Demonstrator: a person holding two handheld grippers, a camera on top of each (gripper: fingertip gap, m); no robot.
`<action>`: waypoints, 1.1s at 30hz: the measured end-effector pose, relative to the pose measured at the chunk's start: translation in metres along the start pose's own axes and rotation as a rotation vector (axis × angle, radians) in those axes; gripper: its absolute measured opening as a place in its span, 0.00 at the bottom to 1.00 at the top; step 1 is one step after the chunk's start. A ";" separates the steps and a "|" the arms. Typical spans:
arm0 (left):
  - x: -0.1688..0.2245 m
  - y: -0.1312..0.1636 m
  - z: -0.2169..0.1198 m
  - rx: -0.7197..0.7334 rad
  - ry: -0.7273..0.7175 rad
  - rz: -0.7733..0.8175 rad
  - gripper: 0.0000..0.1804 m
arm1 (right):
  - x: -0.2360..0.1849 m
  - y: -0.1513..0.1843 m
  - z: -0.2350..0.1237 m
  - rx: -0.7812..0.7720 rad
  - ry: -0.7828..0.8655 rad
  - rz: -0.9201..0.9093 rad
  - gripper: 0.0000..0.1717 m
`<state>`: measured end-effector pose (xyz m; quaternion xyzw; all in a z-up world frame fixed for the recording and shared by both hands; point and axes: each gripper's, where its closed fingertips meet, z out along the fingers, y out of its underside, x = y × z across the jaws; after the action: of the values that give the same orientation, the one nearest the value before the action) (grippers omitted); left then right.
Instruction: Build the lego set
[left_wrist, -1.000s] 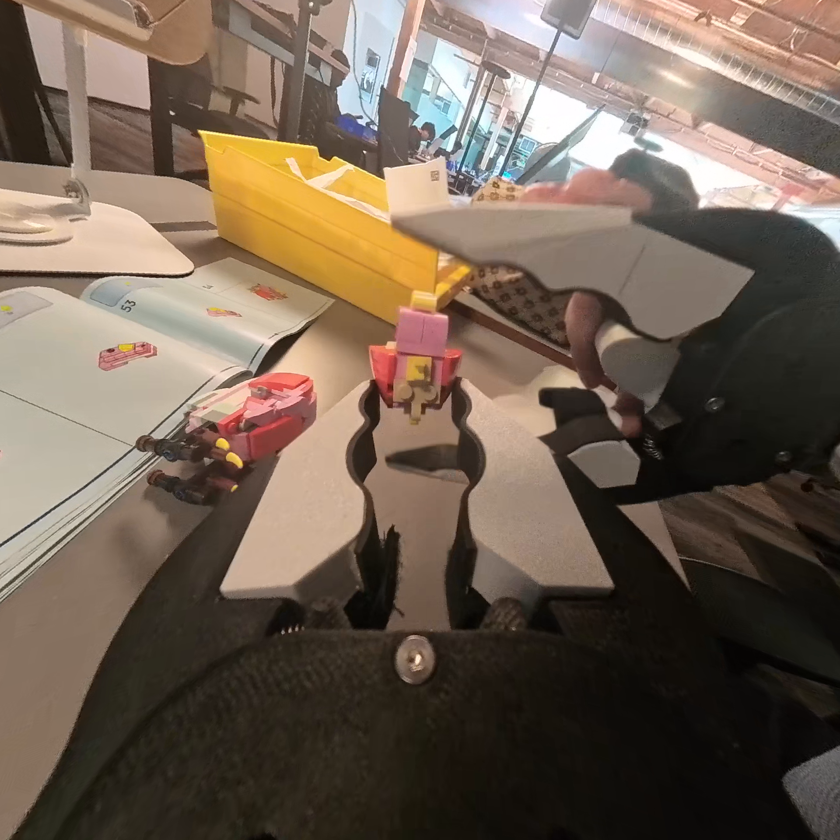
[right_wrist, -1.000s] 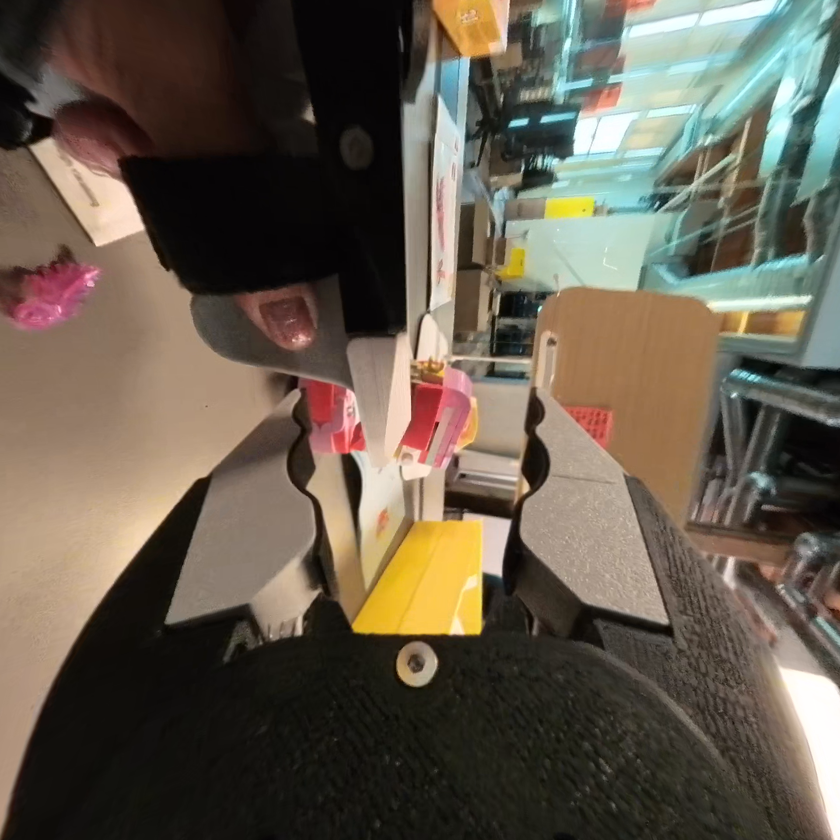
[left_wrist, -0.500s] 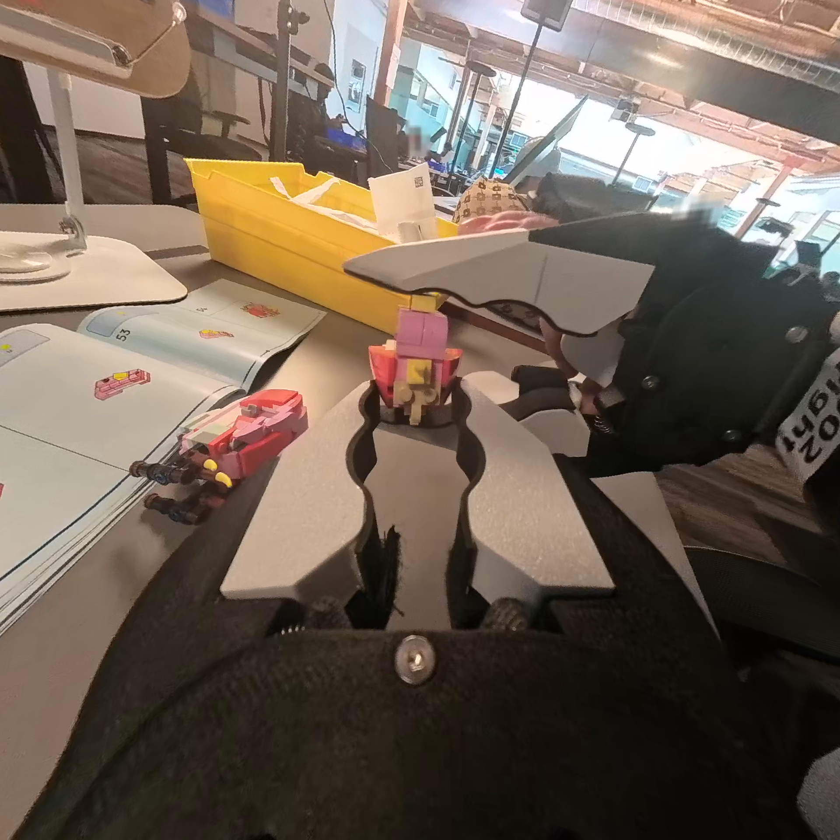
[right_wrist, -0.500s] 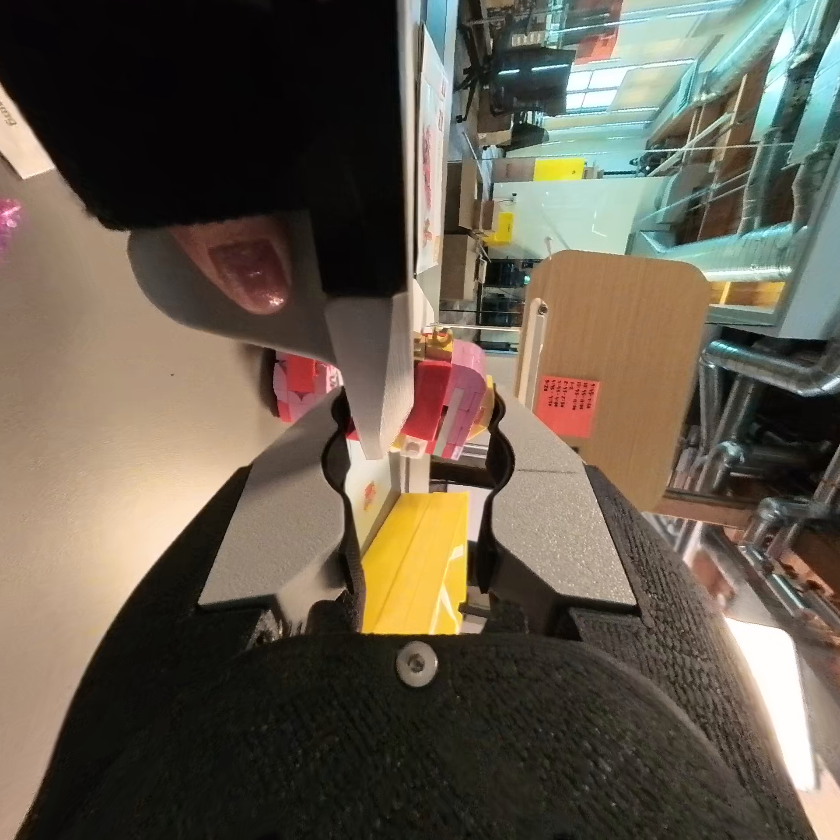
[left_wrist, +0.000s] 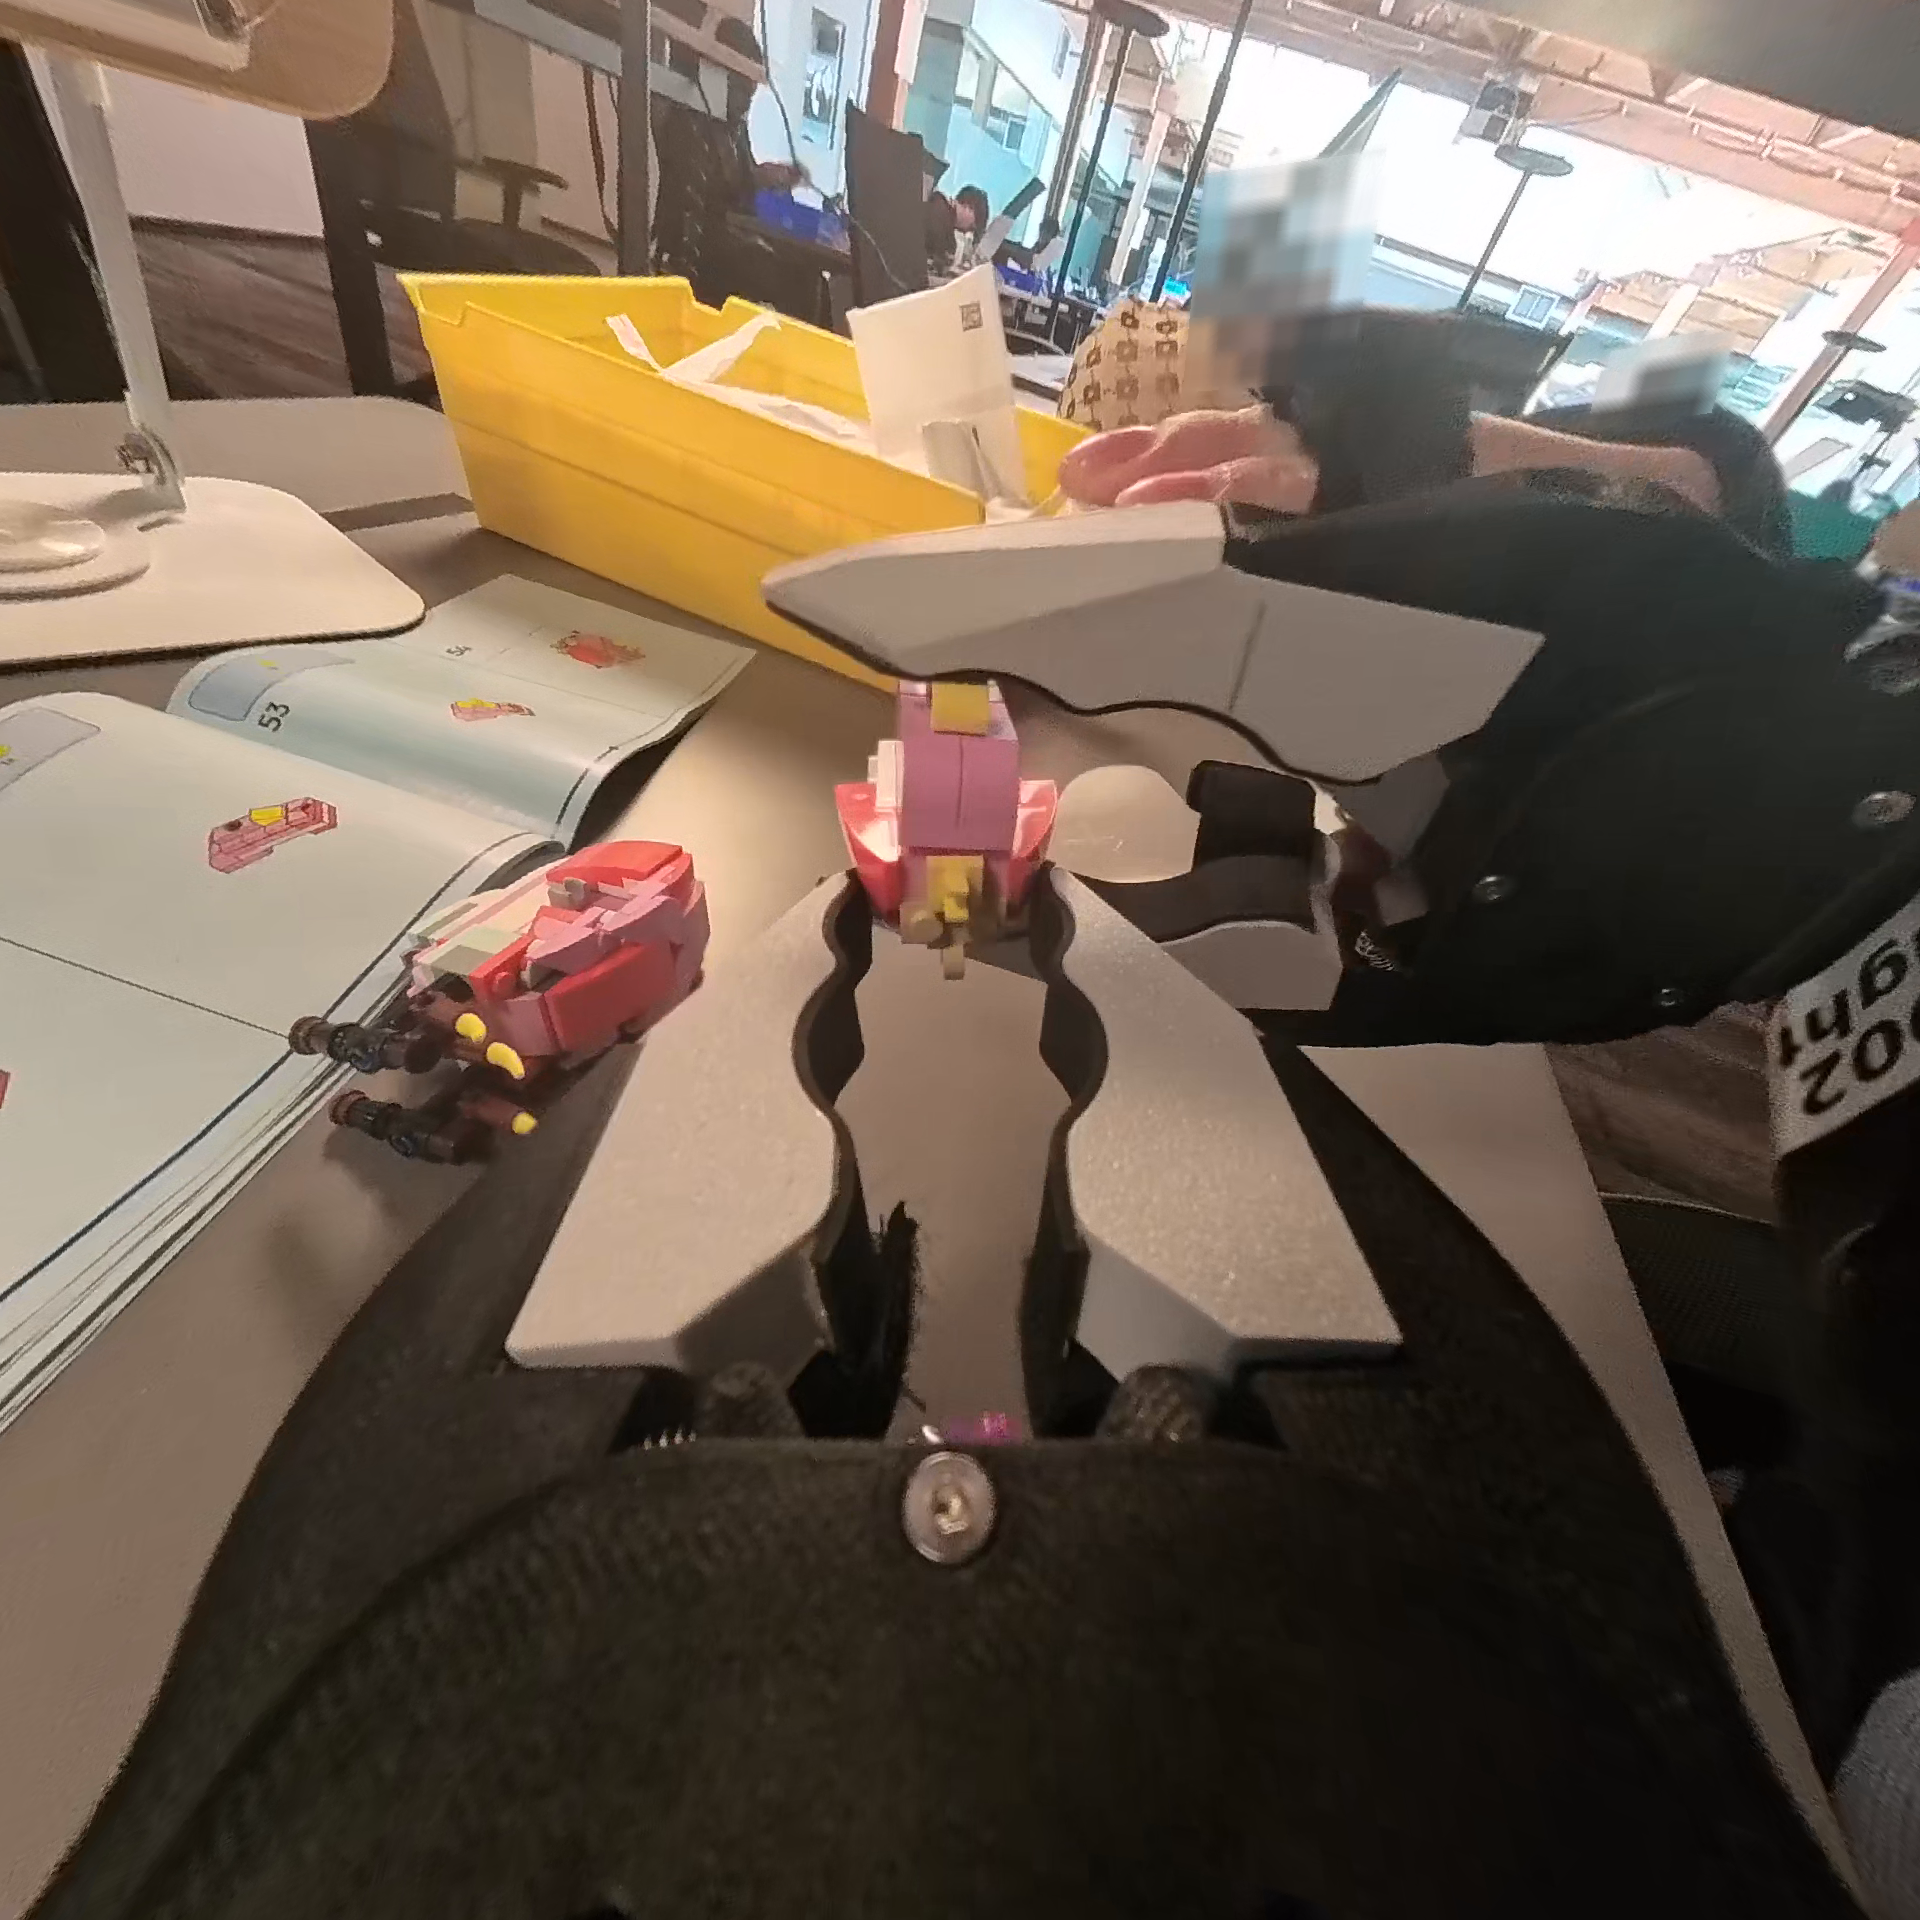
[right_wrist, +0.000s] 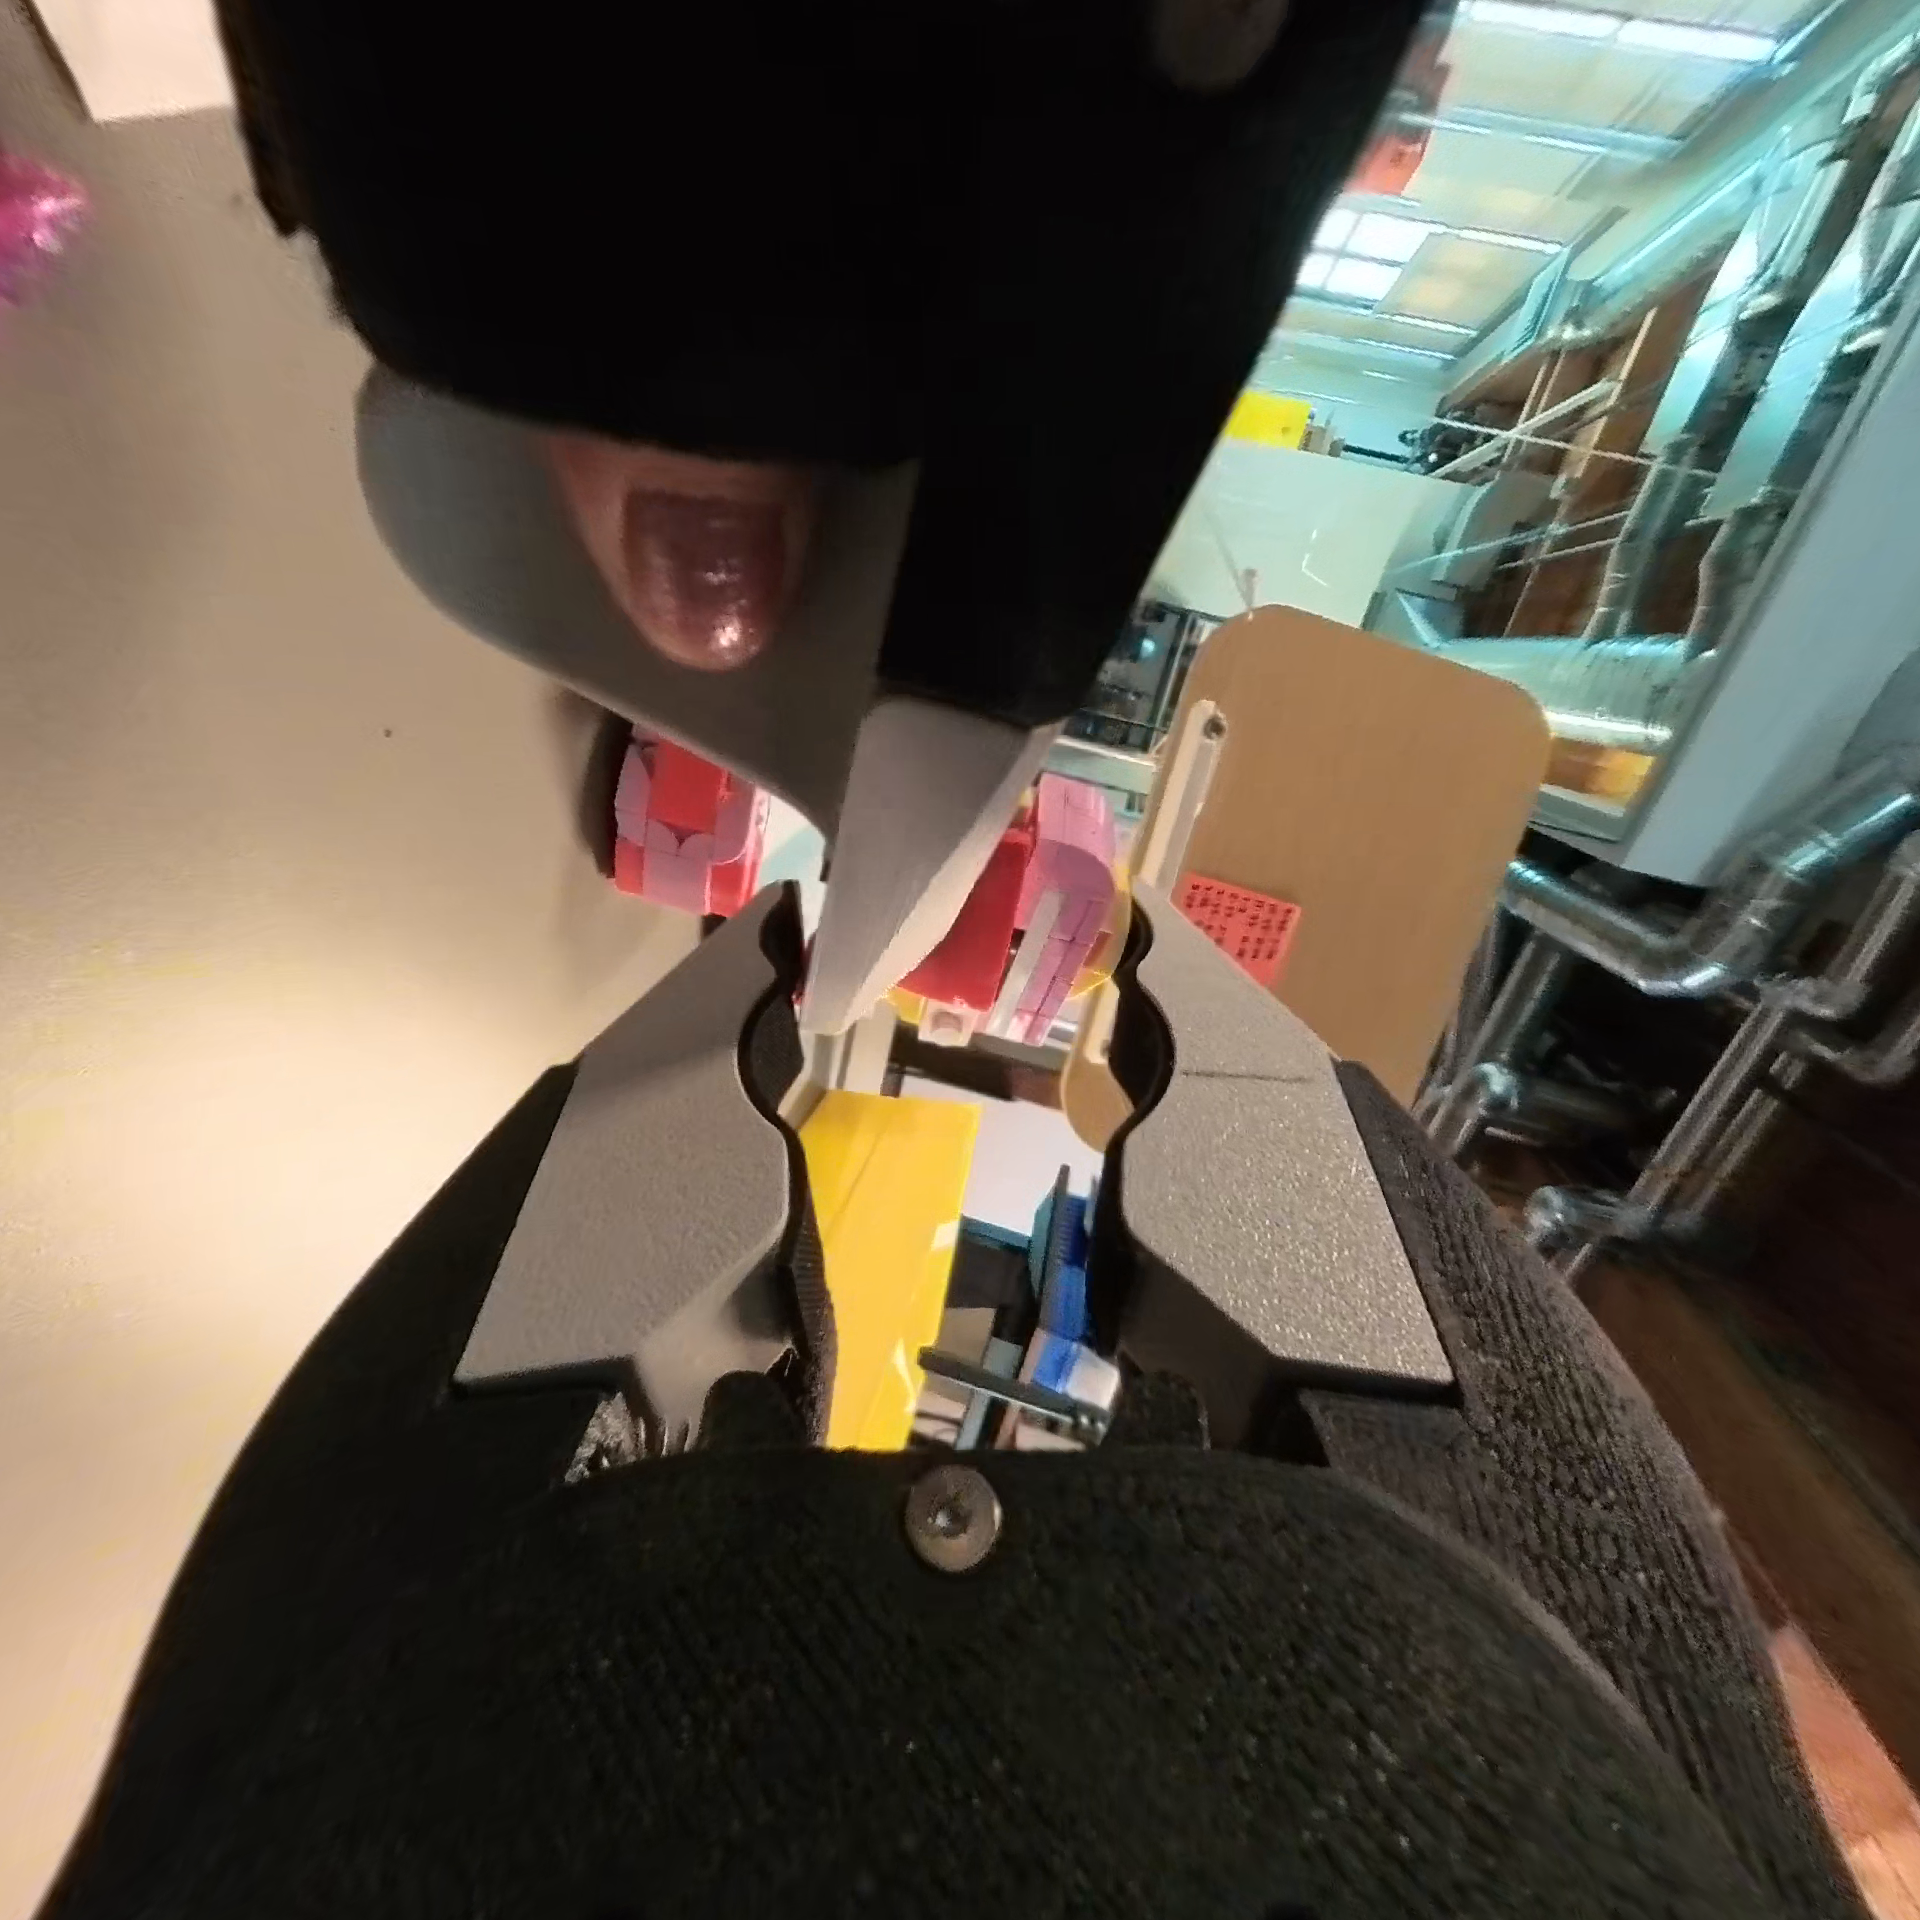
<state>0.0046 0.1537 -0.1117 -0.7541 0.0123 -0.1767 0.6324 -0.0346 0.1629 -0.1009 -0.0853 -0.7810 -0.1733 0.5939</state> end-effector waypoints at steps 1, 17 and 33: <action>0.000 0.002 0.001 -0.013 0.005 -0.013 0.16 | -0.002 0.001 0.000 -0.009 -0.004 0.001 0.34; 0.001 0.003 0.001 -0.023 0.010 -0.028 0.16 | 0.000 -0.010 -0.003 0.046 0.031 -0.018 0.32; 0.003 0.007 0.003 -0.066 -0.004 -0.005 0.16 | -0.005 -0.009 -0.005 0.055 -0.004 0.065 0.32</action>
<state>0.0093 0.1548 -0.1180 -0.7750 0.0148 -0.1762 0.6067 -0.0317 0.1526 -0.1058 -0.0947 -0.7833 -0.1322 0.5999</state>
